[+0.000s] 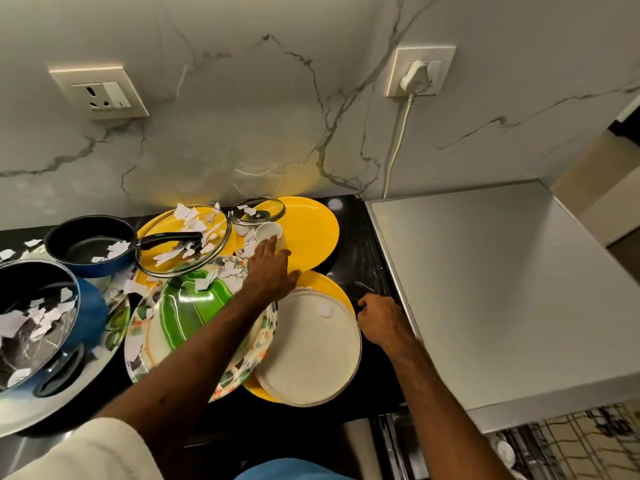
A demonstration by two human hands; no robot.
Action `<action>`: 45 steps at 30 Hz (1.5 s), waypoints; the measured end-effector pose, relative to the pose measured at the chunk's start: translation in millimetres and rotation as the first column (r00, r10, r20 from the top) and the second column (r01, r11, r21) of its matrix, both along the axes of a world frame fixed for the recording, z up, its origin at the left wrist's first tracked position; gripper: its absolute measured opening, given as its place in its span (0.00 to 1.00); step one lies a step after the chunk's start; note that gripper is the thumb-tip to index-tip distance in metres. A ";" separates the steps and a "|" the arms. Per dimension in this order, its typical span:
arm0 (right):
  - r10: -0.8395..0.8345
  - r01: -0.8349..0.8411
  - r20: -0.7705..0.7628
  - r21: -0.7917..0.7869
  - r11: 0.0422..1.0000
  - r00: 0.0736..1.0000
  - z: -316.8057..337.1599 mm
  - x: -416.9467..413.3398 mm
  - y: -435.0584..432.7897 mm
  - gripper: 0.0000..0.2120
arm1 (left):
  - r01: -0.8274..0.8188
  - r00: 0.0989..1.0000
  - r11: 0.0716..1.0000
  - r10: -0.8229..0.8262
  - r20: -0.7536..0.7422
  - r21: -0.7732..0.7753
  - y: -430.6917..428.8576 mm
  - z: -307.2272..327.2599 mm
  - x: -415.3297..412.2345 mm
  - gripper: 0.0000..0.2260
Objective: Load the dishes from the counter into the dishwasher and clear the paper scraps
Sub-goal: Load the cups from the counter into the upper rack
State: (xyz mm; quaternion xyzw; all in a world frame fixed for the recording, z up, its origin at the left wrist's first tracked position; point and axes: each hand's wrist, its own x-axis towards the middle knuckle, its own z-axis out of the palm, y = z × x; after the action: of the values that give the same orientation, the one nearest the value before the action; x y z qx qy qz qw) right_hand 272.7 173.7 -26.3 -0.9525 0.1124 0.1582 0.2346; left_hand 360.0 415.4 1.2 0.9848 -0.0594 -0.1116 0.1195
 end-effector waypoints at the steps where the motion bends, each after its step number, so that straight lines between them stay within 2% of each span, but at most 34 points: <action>1: -0.004 0.004 0.000 -0.017 1.000 1.000 -1.1 -2.3 2.2 0.15 | 0.005 1.000 1.000 -0.005 -0.001 0.011 0.0 -0.6 2.9 0.29; 13: -0.032 0.032 0.035 0.002 0.999 0.999 -3.3 -12.3 6.8 0.14 | -0.040 0.999 0.998 0.041 -0.016 0.046 -2.0 1.0 26.9 0.23; 18: -0.047 0.044 0.067 0.058 0.997 0.997 -4.1 -17.6 2.2 0.14 | -0.113 0.994 0.992 0.113 -0.006 -0.053 6.2 -3.7 38.0 0.25; 22: -0.055 0.045 0.088 0.115 0.992 0.995 -4.4 -23.4 -1.3 0.13 | -0.104 0.994 0.983 0.109 0.028 -0.154 9.5 -5.1 36.2 0.18; 26: -0.065 0.046 0.091 0.196 0.980 0.994 -9.3 -27.5 -7.6 0.13 | 0.030 0.990 0.985 -0.005 0.144 -0.173 3.7 5.3 14.9 0.12; 30: -0.143 0.084 0.156 0.338 0.937 0.977 -9.0 -33.7 -10.4 0.19 | 0.264 0.930 0.946 -0.198 0.308 -0.190 -10.3 15.8 -20.6 0.14; 33: -0.181 0.054 0.228 0.471 0.880 0.957 1.7 -40.2 -10.5 0.30 | 0.439 0.856 0.873 -0.334 0.394 -0.213 -21.8 20.8 -49.0 0.14; 35: -0.175 -0.003 0.254 0.575 0.818 0.951 10.8 -43.6 -9.6 0.40 | 0.531 0.814 0.819 -0.419 0.403 -0.220 -31.6 28.1 -67.9 0.14; 37: -0.175 -0.061 0.309 0.626 0.778 0.935 18.7 -46.5 -9.2 0.45 | 0.614 0.763 0.761 -0.504 0.406 -0.209 -41.4 33.1 -84.7 0.13; 40: -0.147 -0.128 0.396 0.590 0.797 0.906 26.5 -53.4 -13.7 0.41 | 0.680 0.711 0.705 -0.568 0.414 -0.199 -47.6 29.7 -99.7 0.12; 45: -0.141 -0.133 0.422 0.557 0.820 0.896 24.1 -75.7 -27.8 0.38 | 0.643 0.763 0.682 -0.536 0.362 -0.347 -49.8 29.2 -112.5 0.10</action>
State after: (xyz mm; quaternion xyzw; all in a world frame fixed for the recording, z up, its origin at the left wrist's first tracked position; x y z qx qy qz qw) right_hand 197.0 145.9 -2.2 -0.8477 0.0052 -0.0379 0.5290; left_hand 247.5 365.6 30.4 0.8619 -0.4129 -0.0121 0.2941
